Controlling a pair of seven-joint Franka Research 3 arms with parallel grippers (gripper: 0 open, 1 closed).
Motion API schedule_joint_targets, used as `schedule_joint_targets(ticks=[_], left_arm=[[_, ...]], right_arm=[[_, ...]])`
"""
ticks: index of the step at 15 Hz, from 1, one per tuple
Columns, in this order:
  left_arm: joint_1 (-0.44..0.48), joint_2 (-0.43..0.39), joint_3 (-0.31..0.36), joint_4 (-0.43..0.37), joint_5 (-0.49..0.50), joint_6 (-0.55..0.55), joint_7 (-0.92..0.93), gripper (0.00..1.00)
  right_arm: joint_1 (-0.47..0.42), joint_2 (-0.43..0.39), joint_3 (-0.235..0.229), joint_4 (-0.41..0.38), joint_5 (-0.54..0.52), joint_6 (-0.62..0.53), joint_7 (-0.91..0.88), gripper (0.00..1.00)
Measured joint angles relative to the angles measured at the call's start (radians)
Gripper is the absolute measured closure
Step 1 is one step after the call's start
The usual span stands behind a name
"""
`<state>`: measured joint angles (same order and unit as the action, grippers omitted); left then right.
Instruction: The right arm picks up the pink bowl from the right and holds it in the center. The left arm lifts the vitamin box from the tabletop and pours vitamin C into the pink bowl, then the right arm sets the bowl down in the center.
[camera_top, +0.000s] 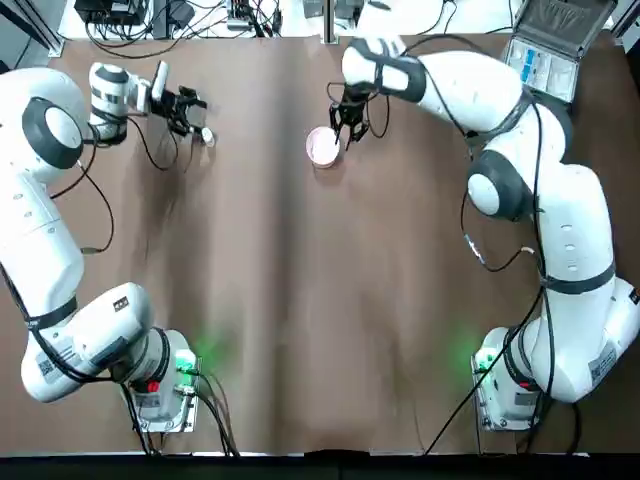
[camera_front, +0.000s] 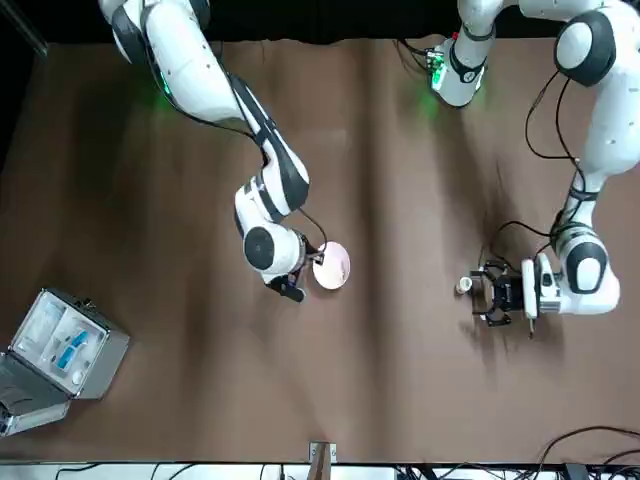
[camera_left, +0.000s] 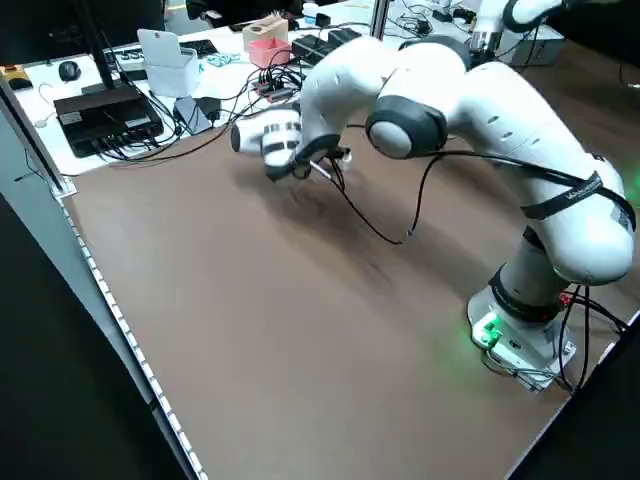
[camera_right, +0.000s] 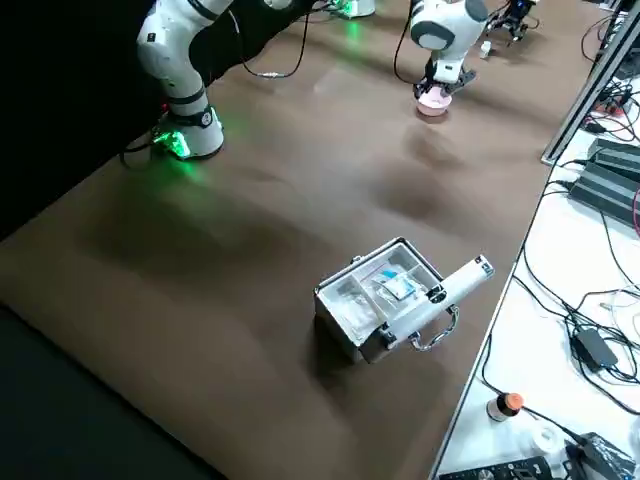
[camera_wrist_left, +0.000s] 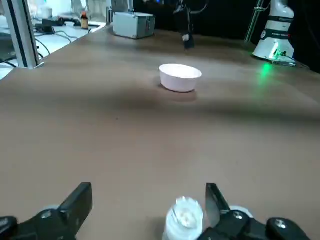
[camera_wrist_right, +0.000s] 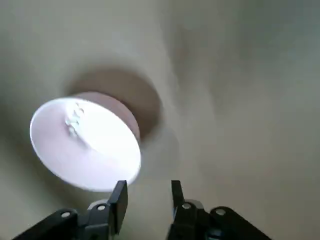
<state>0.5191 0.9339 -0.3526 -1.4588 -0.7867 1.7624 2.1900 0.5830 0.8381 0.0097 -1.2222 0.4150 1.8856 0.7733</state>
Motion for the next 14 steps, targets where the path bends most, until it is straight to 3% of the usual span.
schedule_joint_targets(ticks=[5,7,8,10,13,14], left_arm=[[-0.091,-0.155,0.002,0.003,0.061,-0.001,-0.216,0.0],[-0.133,-0.21,0.003,0.004,0.101,0.0,-0.302,0.0],[-0.166,-0.262,0.003,0.004,0.133,0.0,-0.389,0.0],[-0.188,-0.31,0.004,0.004,0.15,0.0,-0.464,0.0],[-0.221,-0.353,0.005,0.002,0.178,-0.001,-0.527,0.0],[-0.232,-0.361,0.005,0.002,0.201,-0.001,-0.546,0.0]], right_arm=[[-0.176,-0.111,-0.01,0.109,-0.03,-0.278,-0.046,0.56],[-0.252,-0.171,-0.01,0.119,-0.102,-0.332,-0.118,0.56],[-0.312,-0.231,-0.01,0.12,-0.142,-0.419,-0.204,0.56],[-0.375,-0.281,-0.011,0.121,-0.155,-0.5,-0.306,0.55],[-0.478,-0.337,-0.012,0.12,-0.196,-0.552,-0.46,0.38],[-0.504,-0.352,-0.012,0.121,-0.219,-0.556,-0.5,0.38]])
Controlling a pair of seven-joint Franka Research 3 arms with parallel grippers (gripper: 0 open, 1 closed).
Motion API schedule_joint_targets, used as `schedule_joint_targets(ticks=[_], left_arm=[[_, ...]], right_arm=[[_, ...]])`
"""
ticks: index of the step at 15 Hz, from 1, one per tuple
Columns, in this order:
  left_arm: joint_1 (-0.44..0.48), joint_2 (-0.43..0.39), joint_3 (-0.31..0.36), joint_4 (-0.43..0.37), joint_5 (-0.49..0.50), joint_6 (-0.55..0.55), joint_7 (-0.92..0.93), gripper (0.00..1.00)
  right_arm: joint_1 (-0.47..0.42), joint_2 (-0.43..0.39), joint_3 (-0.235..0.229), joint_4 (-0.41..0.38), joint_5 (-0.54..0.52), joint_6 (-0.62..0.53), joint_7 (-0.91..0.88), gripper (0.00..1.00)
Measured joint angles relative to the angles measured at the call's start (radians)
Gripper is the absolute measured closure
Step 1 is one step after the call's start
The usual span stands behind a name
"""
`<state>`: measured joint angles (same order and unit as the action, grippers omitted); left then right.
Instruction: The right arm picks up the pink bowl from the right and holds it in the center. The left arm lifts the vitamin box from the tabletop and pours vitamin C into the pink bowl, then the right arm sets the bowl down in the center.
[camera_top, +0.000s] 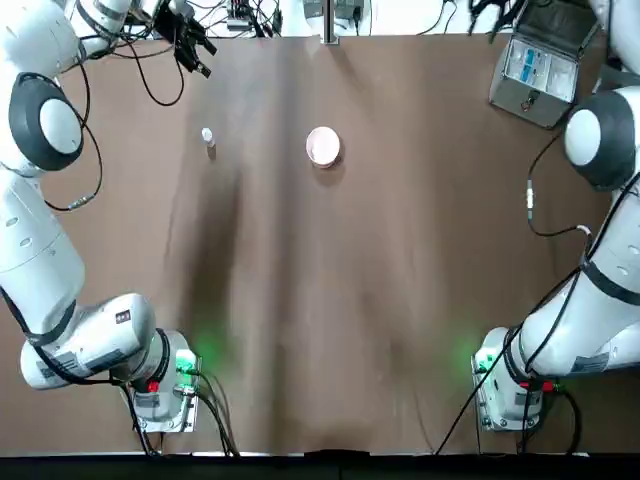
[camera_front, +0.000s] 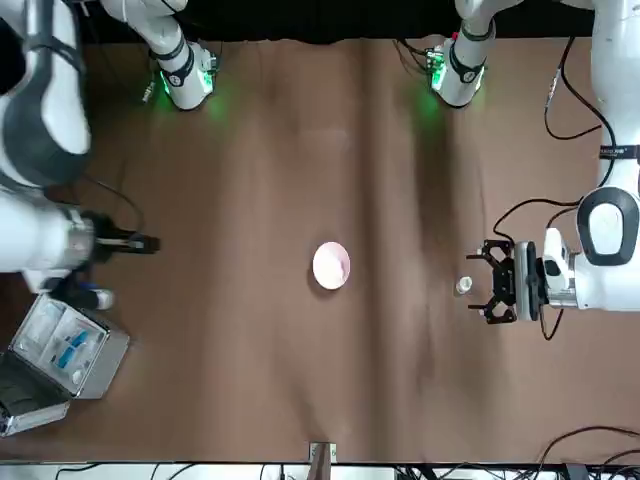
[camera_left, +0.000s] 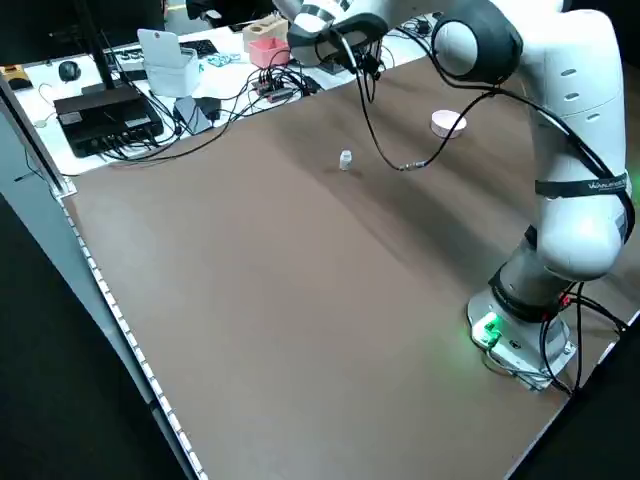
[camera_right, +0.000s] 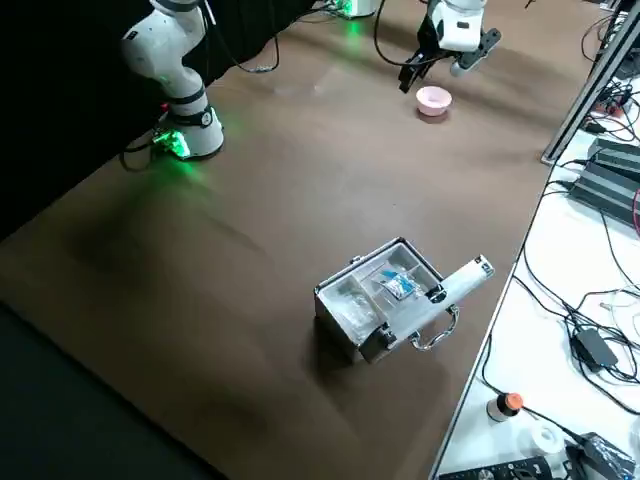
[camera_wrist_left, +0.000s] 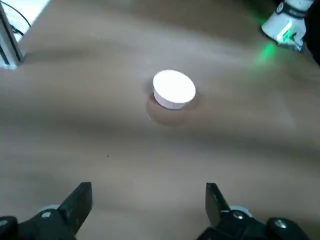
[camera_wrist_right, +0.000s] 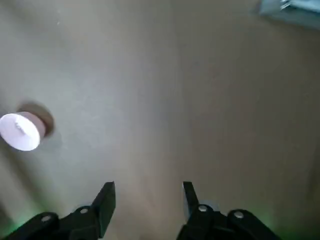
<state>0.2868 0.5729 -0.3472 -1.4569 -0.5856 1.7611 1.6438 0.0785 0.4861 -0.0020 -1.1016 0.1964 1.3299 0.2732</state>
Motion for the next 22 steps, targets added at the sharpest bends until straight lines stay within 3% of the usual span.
schedule_joint_targets(ticks=[1,5,8,12,17,18,19,22], left_arm=[[-0.013,-0.007,0.0,0.0,0.028,0.0,-0.014,0.0],[-0.052,-0.029,-0.001,0.007,0.187,0.002,-0.031,0.0],[-0.067,-0.04,-0.001,0.026,0.257,0.004,-0.031,0.0],[-0.085,-0.058,-0.003,0.057,0.268,0.027,-0.037,0.0],[-0.106,-0.074,-0.003,0.065,0.296,0.034,-0.258,0.0],[-0.106,-0.08,-0.003,0.067,0.304,0.034,-0.319,0.0],[-0.107,-0.092,-0.003,0.067,0.318,0.034,-0.417,0.0],[-0.108,-0.105,-0.004,0.067,0.343,0.034,-0.524,0.0]], right_arm=[[-0.019,-0.014,0.0,0.0,-0.029,-0.002,-0.031,0.34],[-0.037,-0.054,0.003,0.0,-0.15,-0.004,-0.063,0.02],[-0.039,-0.081,0.005,-0.001,-0.166,-0.004,-0.063,0.01],[-0.087,-0.145,0.005,-0.006,-0.166,-0.009,-0.111,0.01],[-0.158,-0.241,0.004,-0.077,-0.166,-0.004,-0.217,0.01],[-0.165,-0.261,0.004,-0.105,-0.166,0.008,-0.225,0.01],[-0.167,-0.313,0.005,-0.199,-0.166,0.075,-0.227,0.01],[-0.165,-0.389,0.012,-0.341,-0.166,0.164,-0.227,0.01]])
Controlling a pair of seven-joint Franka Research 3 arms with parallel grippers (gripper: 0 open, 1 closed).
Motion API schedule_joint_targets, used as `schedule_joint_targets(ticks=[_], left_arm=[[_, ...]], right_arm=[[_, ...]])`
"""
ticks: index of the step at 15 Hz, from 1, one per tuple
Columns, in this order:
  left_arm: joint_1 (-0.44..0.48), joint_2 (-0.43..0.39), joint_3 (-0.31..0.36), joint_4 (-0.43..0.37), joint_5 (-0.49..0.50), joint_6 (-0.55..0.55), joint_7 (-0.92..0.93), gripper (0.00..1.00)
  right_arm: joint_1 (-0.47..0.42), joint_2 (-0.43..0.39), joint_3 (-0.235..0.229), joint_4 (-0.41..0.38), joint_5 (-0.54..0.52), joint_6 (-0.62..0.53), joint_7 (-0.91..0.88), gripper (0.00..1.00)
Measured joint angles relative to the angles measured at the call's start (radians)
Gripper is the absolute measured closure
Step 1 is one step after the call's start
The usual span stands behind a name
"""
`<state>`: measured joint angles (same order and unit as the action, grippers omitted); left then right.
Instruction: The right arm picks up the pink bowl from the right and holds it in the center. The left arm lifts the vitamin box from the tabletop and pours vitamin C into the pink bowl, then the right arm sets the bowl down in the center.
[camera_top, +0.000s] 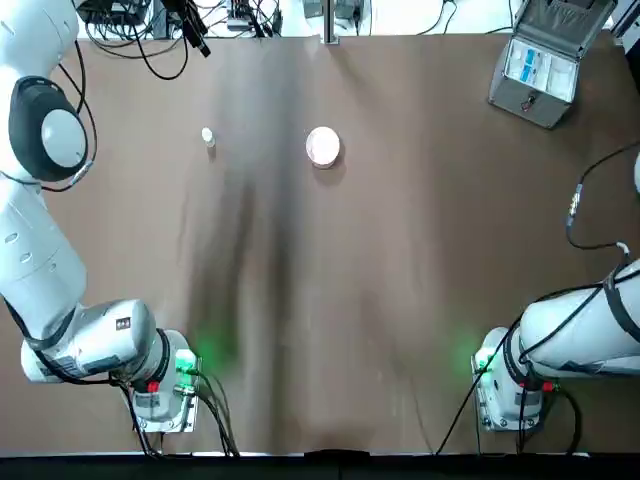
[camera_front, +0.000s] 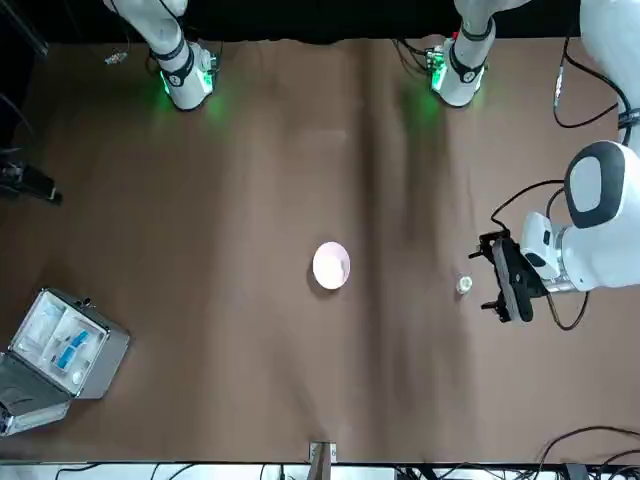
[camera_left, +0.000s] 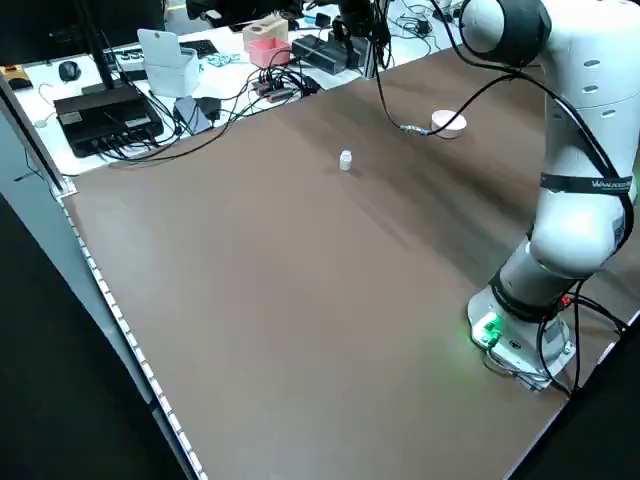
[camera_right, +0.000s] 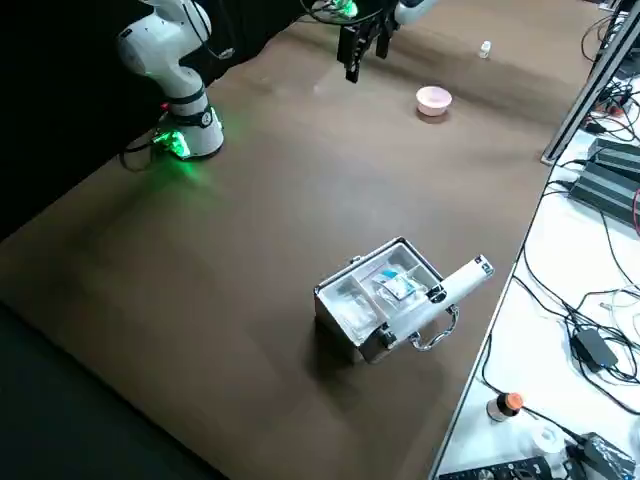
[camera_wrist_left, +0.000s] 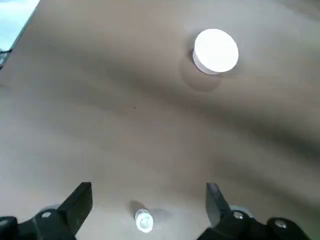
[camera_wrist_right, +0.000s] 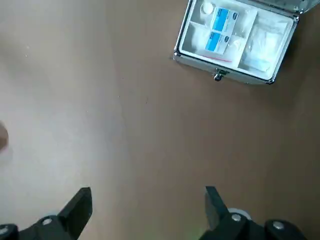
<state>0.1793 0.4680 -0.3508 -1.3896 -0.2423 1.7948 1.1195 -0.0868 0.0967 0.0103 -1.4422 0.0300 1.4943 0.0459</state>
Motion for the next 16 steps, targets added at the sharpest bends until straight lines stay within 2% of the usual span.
schedule_joint_targets(ticks=[5,10,12,14,16], left_arm=[[-0.01,-0.015,0.0,0.0,0.075,0.0,-0.183,0.0],[-0.014,-0.04,0.0,0.0,0.186,-0.001,-0.387,0.0],[-0.014,-0.052,0.0,0.0,0.192,-0.001,-0.486,0.0],[-0.019,-0.062,0.0,0.0,0.201,-0.002,-0.637,0.0],[-0.03,-0.067,-0.001,0.0,0.255,-0.002,-0.827,0.0]], right_arm=[[0.043,-0.054,0.014,-0.009,-0.007,0.017,0.0,0.01],[0.056,-0.058,0.009,-0.009,-0.009,0.018,0.001,0.01],[0.079,-0.058,-0.008,-0.009,-0.009,0.018,-0.003,0.01],[0.136,-0.058,-0.051,-0.009,-0.009,0.02,-0.003,0.01],[0.154,-0.059,-0.066,-0.009,-0.009,0.019,-0.003,0.01]])
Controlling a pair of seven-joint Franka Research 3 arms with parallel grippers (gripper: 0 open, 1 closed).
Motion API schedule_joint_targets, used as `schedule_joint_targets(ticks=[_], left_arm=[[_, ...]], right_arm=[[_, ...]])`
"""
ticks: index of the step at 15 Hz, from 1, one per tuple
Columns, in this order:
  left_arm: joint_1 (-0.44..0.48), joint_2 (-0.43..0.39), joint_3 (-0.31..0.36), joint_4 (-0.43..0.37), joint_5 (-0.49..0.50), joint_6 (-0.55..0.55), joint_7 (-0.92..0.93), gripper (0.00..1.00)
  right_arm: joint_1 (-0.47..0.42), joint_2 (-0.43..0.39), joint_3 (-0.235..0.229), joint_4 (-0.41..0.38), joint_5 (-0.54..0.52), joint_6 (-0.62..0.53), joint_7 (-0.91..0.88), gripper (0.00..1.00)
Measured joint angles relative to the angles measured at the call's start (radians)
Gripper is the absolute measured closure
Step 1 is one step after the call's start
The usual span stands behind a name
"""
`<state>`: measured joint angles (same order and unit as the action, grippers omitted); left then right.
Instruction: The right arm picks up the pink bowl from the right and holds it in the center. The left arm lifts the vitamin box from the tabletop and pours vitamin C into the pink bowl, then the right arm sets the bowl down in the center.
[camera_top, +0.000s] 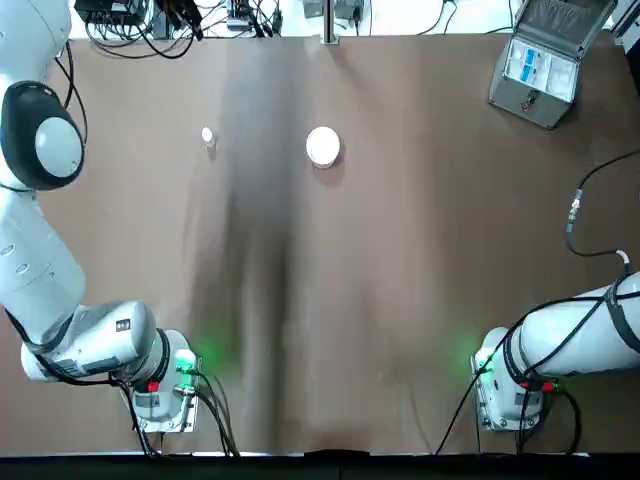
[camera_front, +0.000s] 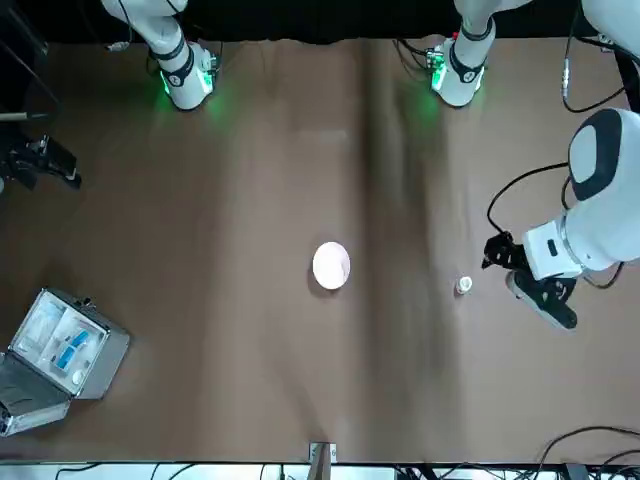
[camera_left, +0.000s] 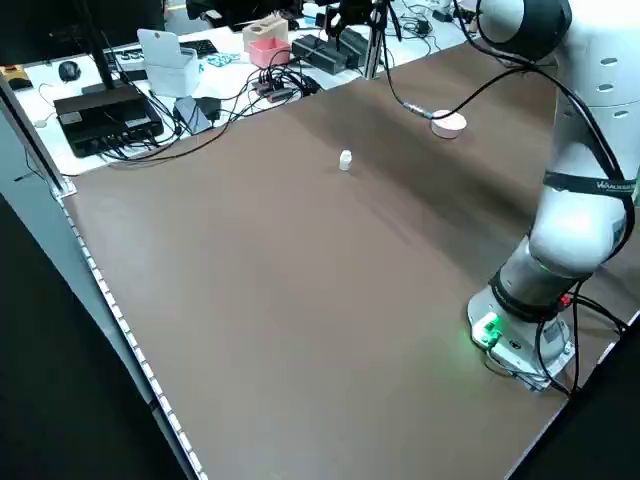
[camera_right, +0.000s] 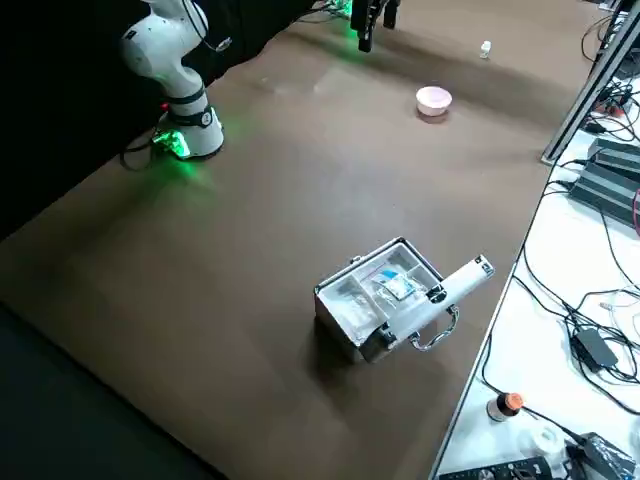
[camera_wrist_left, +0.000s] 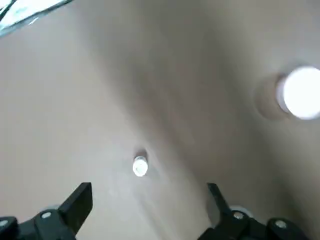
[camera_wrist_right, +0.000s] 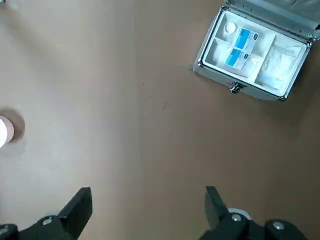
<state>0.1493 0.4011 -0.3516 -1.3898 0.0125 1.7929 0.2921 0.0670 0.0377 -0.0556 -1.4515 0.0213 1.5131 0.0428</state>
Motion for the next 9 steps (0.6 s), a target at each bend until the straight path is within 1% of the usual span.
schedule_joint_targets(ticks=[1,3,6,7,9], left_arm=[[-0.007,0.0,0.0,0.0,0.017,0.0,-0.083,0.0],[-0.021,-0.001,0.0,0.0,0.031,0.0,-0.192,0.0],[-0.027,-0.014,0.0,0.0,0.059,0.0,-0.293,0.0],[-0.025,-0.031,0.002,0.0,0.078,0.0,-0.348,0.0],[-0.021,-0.053,0.002,0.001,0.078,0.0,-0.379,0.0]], right_arm=[[0.0,-0.003,-0.004,0.0,0.0,-0.006,0.0,0.01],[0.0,-0.013,-0.012,0.0,0.0,-0.037,0.0,0.01],[0.002,-0.029,-0.016,-0.002,0.0,-0.06,-0.002,0.01],[0.005,-0.032,-0.016,-0.009,0.0,-0.054,-0.003,0.01],[0.005,-0.035,-0.02,-0.014,0.0,-0.049,-0.007,0.01]])
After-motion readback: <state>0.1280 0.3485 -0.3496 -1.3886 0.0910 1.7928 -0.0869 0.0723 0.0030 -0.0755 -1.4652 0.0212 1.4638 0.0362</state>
